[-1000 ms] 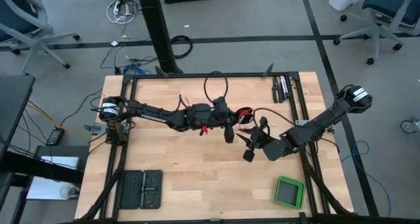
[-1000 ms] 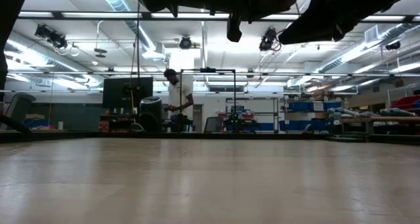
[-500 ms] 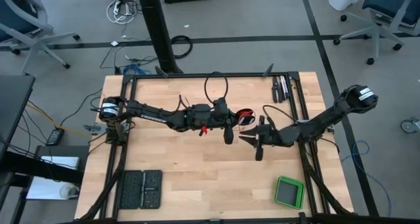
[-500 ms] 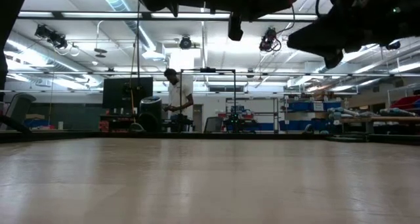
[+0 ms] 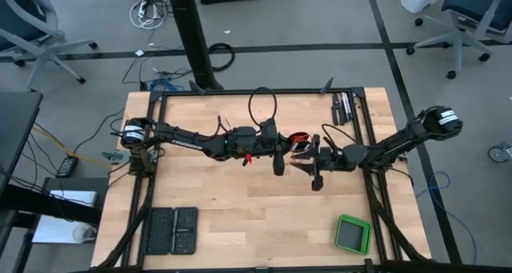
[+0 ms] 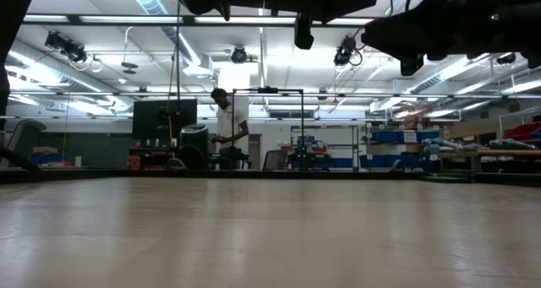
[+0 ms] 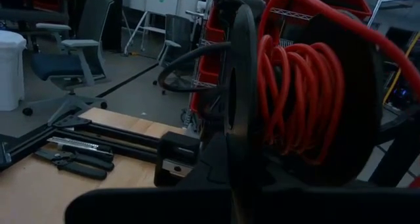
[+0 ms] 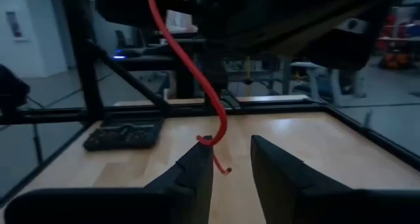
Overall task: Coil cords
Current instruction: Coil the wire cable onto the spool
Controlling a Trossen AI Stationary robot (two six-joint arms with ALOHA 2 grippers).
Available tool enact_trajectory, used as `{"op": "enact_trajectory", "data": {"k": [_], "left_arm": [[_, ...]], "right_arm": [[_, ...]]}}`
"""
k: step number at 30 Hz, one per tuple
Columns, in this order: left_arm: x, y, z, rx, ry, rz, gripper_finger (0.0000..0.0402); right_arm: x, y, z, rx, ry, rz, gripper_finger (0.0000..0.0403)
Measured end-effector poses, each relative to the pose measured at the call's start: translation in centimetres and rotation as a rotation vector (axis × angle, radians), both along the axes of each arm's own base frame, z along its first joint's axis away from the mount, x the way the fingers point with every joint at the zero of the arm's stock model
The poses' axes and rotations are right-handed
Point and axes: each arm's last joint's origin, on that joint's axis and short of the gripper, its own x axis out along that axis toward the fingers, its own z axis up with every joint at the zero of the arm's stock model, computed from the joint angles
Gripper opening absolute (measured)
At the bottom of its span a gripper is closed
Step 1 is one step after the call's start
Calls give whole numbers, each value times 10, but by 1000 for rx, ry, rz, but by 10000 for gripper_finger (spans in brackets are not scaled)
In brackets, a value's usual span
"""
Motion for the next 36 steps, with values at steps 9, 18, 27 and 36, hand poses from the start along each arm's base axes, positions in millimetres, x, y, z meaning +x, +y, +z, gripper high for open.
{"op": "enact_trajectory", "data": {"k": [9, 18, 27, 36], "left_arm": [[0, 0, 0, 0, 4, 0, 1], [0, 0, -1, 0, 6, 0, 1], [0, 0, -1, 0, 8, 1, 1], [0, 0, -1, 0, 8, 1, 1]], "right_arm": [[0, 1, -3, 0, 26, 53, 103], [0, 0, -5, -19, 46, 32, 100], [0, 1, 1, -12, -8, 60, 100], [0, 1, 1, -15, -5, 61, 95]]}}
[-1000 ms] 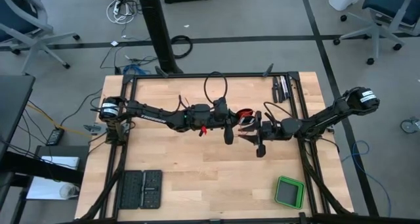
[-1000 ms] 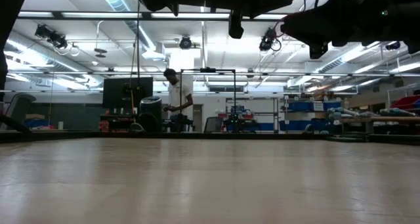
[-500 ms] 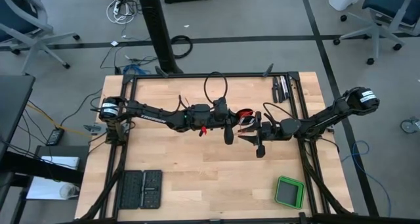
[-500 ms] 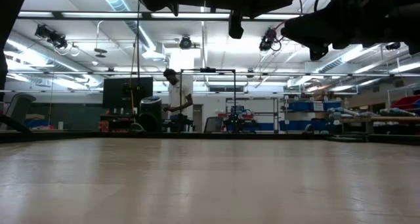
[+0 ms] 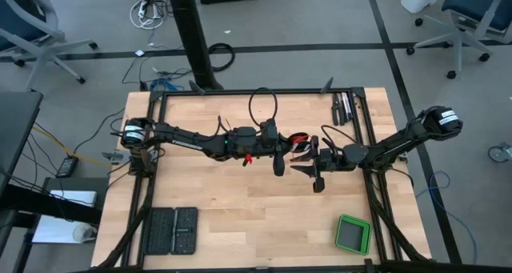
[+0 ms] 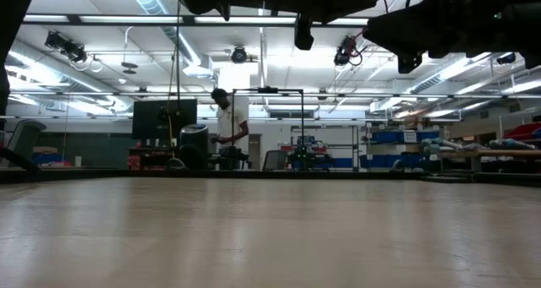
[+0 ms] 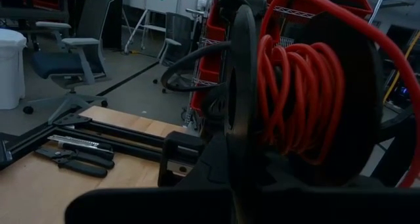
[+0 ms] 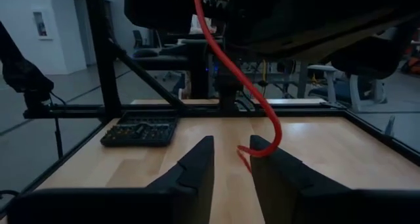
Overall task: Coil cords
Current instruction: Coil the wire cable onto the spool
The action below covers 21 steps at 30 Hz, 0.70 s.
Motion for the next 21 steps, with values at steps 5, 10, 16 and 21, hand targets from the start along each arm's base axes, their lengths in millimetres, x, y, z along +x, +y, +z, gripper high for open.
{"op": "enact_trajectory", "data": {"k": [5, 10, 16, 21], "left_arm": [[0, 0, 0, 6, 1, 1, 1], [0, 0, 0, 26, 4, 1, 1], [0, 0, 0, 25, 4, 1, 1], [0, 0, 0, 14, 2, -7, 1]], "right_arm": [[0, -1, 0, 0, 0, -8, 71], [0, -2, 0, -5, 0, -16, 9], [0, -5, -6, 42, 54, -115, 3], [-1, -11, -12, 96, 113, -236, 2]]}}
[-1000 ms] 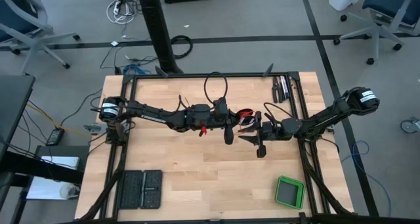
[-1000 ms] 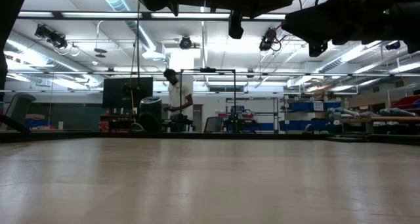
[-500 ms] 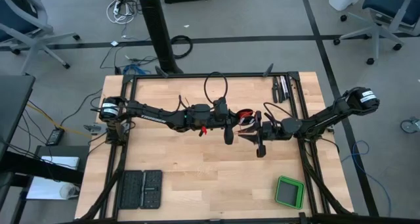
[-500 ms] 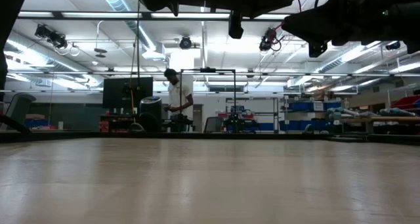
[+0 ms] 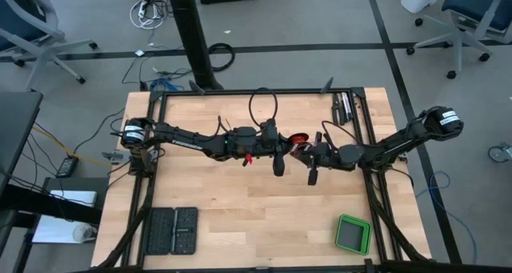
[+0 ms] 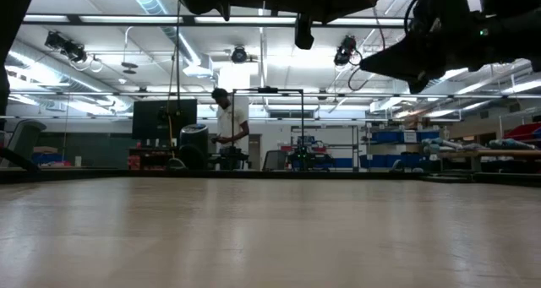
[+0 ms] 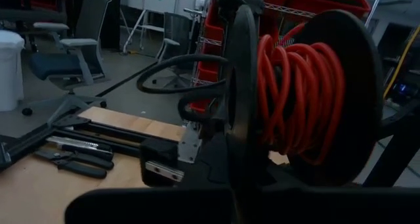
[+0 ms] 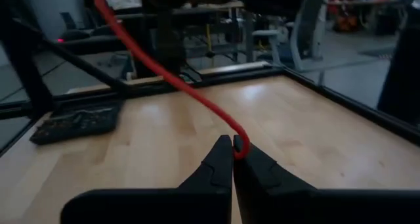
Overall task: Coil cords
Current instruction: Coil the wire cable onto the spool
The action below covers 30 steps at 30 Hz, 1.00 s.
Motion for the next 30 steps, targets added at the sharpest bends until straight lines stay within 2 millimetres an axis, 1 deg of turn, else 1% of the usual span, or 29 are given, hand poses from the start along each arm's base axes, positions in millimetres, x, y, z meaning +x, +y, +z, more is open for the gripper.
{"op": "enact_trajectory", "data": {"k": [3, 5, 9, 13, 16, 19, 22, 26, 30], "left_arm": [[0, 0, 0, -16, -5, -2, 1], [0, 0, 0, -11, -5, -2, 1], [0, 1, -5, 12, 52, 18, 1], [-1, 1, -14, 51, 145, 46, 1], [-2, 3, -21, 99, 229, 87, 1], [-3, 3, -26, 108, 284, 90, 1], [-4, 3, -30, 115, 324, 87, 1], [-5, 3, -33, 141, 359, 81, 1], [-5, 3, -33, 136, 365, 76, 1]], "right_arm": [[0, -5, -1, 43, 4, -29, 1], [0, -6, 0, 36, -4, -14, 1], [5, 0, 14, -13, -29, 30, 1], [12, 5, 25, -34, 96, 50, 1], [10, 10, 35, -12, 186, 47, 0], [-2, 15, 41, 14, 290, -8, 0], [-19, 16, 47, 71, 367, -87, 0], [-45, 10, 47, 142, 443, -192, 0], [-66, 2, 43, 230, 539, -237, 0]]}}
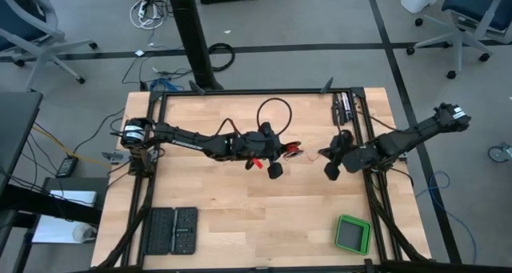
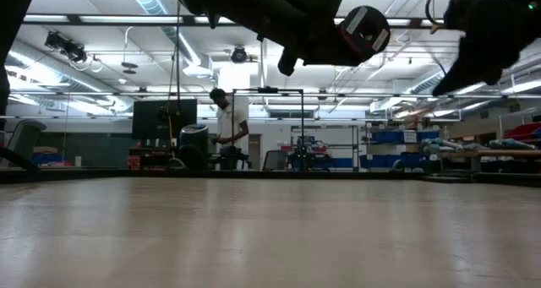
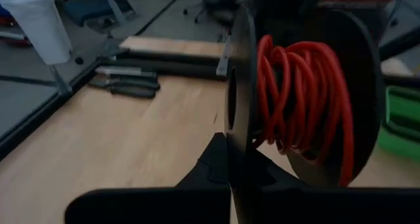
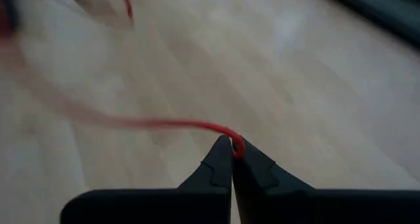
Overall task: Coil cords
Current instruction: Coil the wire cable onto the spool
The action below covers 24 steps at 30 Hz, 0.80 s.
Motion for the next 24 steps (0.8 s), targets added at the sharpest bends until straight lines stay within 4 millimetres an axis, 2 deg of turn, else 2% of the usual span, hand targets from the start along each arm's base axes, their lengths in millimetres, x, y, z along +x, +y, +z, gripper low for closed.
{"op": "enact_trajectory", "data": {"k": [5, 10, 14, 19, 24], "left_arm": [[3, 0, 9, -5, -100, 0, 1], [4, -1, 17, -10, -175, -43, 1], [3, -2, 8, -13, -88, -62, 1], [-3, -1, -9, 6, 105, -26, 1], [-10, 1, -21, 51, 247, 19, 1]], "right_arm": [[-11, -6, -6, 60, 103, -26, 0], [-14, -11, -9, 33, 148, -61, 0], [-22, -15, -8, 12, 157, -100, 0], [-31, -18, -3, 12, 132, -111, 0], [-33, -20, 12, 2, 43, -120, 0]]}}
